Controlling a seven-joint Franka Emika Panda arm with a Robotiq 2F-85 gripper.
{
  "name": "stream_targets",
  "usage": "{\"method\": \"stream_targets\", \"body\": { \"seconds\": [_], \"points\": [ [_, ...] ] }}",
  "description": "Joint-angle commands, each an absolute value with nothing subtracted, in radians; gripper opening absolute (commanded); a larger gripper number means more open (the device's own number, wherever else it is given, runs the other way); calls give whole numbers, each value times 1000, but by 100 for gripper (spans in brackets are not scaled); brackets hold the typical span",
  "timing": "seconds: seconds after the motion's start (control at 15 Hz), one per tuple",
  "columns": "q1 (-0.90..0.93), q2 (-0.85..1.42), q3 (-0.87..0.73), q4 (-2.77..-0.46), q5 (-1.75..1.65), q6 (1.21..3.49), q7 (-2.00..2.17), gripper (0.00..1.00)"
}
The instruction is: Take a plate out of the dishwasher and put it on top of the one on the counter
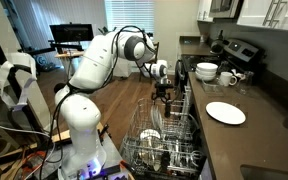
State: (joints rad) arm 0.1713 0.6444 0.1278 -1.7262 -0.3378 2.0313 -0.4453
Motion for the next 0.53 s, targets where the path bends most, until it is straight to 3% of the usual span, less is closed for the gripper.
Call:
{"method": "stream_targets", "body": {
  "seconds": [0.0,0.4,0.47],
  "points": [
    [146,657,137,-1741,-302,2052,-422,100],
    [129,661,128,-1768,-304,2140,-403,100],
    [129,662,125,-1774,-306,2163,-400,87]
  ]
}}
